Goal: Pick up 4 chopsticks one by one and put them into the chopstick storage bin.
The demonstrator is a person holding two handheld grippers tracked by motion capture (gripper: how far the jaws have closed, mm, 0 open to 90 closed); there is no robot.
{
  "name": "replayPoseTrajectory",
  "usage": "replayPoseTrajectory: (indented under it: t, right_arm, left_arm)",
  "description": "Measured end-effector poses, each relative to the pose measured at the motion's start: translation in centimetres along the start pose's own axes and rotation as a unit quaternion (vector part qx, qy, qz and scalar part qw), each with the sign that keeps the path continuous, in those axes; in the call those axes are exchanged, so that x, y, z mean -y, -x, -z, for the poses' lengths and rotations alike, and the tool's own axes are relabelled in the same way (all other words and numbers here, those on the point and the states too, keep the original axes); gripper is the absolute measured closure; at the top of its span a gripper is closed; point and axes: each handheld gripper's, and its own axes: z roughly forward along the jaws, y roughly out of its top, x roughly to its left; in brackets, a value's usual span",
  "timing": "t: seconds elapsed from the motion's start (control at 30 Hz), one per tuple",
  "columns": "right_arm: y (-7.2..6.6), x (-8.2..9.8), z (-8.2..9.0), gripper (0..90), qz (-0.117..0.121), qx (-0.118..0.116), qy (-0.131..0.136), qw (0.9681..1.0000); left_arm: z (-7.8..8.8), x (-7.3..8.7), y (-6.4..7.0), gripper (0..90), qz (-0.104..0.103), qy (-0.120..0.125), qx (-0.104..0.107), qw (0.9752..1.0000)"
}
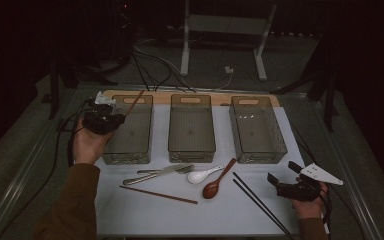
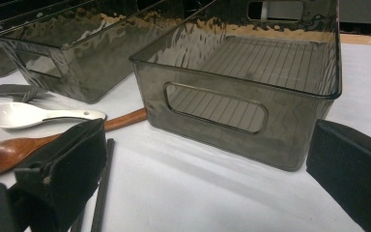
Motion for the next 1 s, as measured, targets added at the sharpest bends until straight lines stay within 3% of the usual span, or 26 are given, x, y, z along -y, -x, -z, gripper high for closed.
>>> replayPoseTrajectory:
  t: [0.57, 1.0]
  right_arm:
    - [0.0, 0.0, 0.0, 1.1, -0.001, -0.001, 0.000, 1.0000]
    - [0.0, 0.0, -0.1, 1.1, -0.002, -0.002, -0.001, 1.0000]
  left_arm:
    - [-2.5, -0.6, -1.5, 86.6, 0.046, -0.016, -0.010, 0.9988]
    - [-4.5, -1.2, -2.0, 86.6, 0.048, -0.015, 0.000, 0.9987]
